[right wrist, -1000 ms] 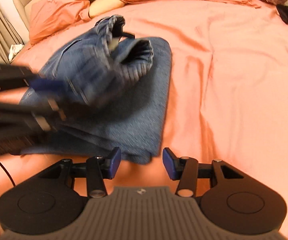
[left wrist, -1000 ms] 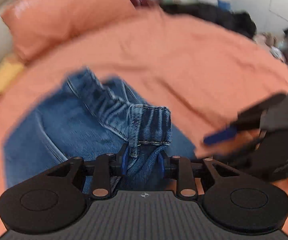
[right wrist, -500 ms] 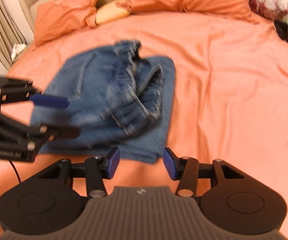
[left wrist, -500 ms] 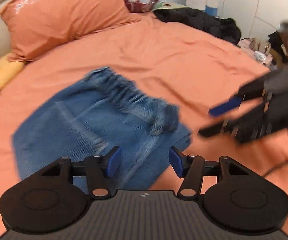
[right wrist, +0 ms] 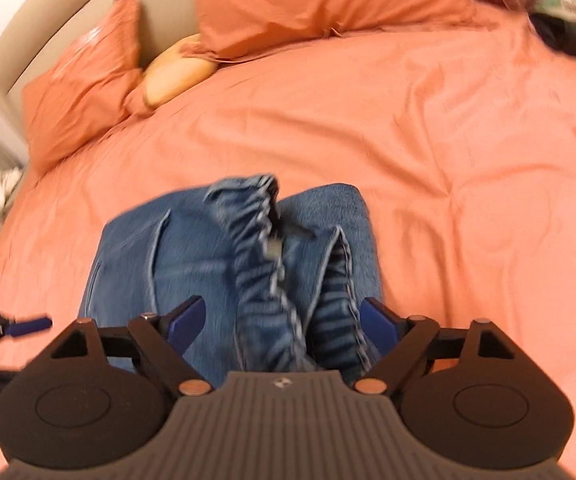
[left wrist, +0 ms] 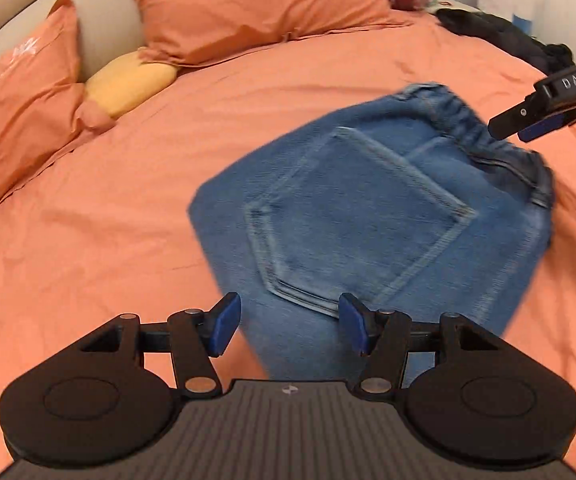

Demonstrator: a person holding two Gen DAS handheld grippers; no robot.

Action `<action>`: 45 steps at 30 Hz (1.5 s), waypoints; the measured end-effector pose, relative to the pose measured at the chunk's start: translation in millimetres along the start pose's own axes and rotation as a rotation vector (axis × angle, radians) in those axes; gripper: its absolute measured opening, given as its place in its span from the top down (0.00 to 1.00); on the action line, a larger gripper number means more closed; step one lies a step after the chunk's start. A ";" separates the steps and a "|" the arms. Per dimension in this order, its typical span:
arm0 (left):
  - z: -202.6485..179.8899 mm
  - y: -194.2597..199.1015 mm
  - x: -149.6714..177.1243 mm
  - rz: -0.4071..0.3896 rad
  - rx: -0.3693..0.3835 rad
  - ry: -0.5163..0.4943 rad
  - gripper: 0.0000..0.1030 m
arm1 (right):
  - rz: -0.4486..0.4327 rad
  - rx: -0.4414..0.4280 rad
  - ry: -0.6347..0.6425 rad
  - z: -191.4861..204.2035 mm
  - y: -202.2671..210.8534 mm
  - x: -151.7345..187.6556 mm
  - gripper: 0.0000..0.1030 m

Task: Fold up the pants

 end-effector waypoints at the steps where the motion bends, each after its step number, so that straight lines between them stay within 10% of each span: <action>1: 3.6 -5.0 -1.7 -0.001 -0.001 0.006 0.36 | 0.003 -0.009 -0.031 -2.4 -8.2 -4.9 0.21; 9: 39.1 -25.7 -0.9 0.001 0.029 0.124 0.36 | 0.045 -0.060 -0.135 -8.9 -51.9 -19.1 0.38; 17: 51.1 -27.0 2.2 -0.009 0.005 0.160 0.36 | -0.026 0.079 0.254 55.7 -13.2 -34.2 0.83; 23: 46.3 -16.4 -3.5 -0.046 0.002 0.189 0.36 | -0.122 0.139 0.437 92.0 33.0 -67.9 0.88; 31: 34.6 -22.4 -16.0 -0.082 0.010 0.170 0.39 | 0.069 0.204 0.179 3.5 -2.2 -41.1 0.87; 39: 33.4 -62.8 -55.8 -0.114 0.042 0.234 0.67 | 0.154 0.206 0.087 -38.8 -54.8 -30.4 0.74; 45: 33.3 -118.4 -66.7 0.057 0.008 0.262 0.72 | 0.173 0.210 0.105 -39.9 -63.8 -35.3 0.72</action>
Point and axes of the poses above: each gripper's, at about its wrist camera, not at the fingertips, and y roughly against the way its jaws point, z to its left, x to its underside, the point moved 6 cm from there along -y, roughly the way its jaws point, and after that the axes turned 12 degrees about y, right-handed, at the moved point
